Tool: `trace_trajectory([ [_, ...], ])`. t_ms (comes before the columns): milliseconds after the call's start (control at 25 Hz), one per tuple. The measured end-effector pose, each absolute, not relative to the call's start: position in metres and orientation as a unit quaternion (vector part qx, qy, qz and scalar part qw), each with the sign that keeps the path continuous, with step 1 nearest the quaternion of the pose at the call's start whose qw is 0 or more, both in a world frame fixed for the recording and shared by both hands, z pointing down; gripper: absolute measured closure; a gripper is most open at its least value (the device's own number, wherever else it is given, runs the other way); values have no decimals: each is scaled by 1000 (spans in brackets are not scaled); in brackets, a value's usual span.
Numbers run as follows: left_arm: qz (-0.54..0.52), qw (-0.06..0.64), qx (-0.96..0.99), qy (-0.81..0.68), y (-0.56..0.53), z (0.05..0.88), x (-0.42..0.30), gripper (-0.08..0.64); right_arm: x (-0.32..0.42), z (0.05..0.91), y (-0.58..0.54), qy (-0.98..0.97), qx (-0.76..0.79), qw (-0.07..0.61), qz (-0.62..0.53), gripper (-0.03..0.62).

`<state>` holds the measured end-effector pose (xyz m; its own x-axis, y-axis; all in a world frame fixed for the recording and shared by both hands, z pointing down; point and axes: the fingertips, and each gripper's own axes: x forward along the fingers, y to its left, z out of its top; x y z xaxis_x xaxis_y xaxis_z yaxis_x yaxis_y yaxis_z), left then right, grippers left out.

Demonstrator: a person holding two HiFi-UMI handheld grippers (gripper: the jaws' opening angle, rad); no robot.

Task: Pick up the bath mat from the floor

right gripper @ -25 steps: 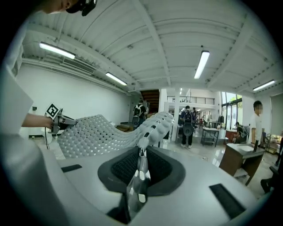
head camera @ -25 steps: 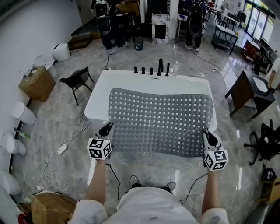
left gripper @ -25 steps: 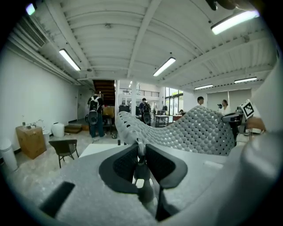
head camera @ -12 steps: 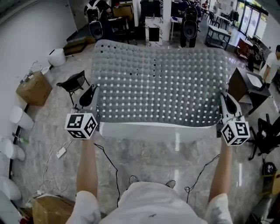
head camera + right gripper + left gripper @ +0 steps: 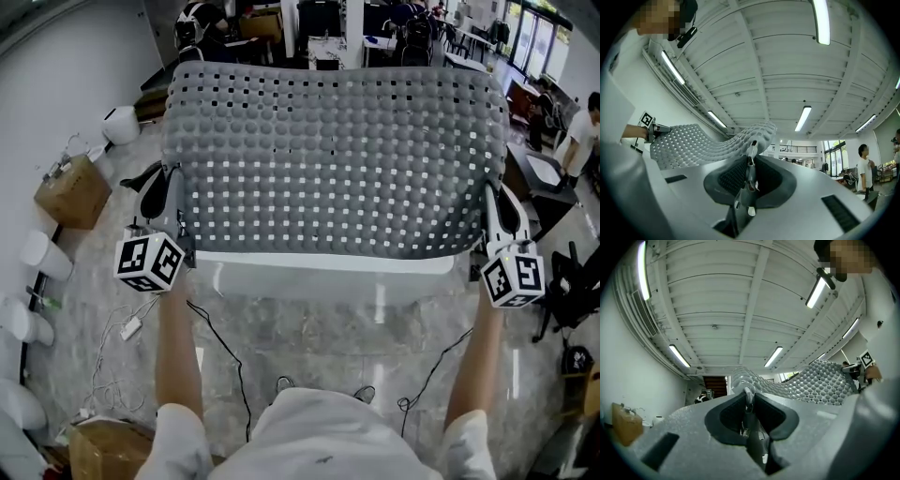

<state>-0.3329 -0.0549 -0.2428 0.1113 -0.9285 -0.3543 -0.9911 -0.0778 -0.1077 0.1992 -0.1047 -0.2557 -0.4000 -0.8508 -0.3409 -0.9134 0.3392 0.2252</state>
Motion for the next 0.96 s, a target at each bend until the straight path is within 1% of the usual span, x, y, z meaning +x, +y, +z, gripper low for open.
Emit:
trace_trajectory([
  [200,98,173,-726,658,-47,-243,-322,494,204,-256,-95,810,-541,83,210,545],
  [400,102,180,-724,659,-43,-240,-335,494,199,-253,-92,803,-550,94,210,545],
  [680,107,192,-717,662,-48,-251,-322,492,220,-259,-100,802,-548,101,215,545],
  [960,105,189,-719,661,-36,-247,-337,492,201,-261,-85,802,-547,95,220,545],
])
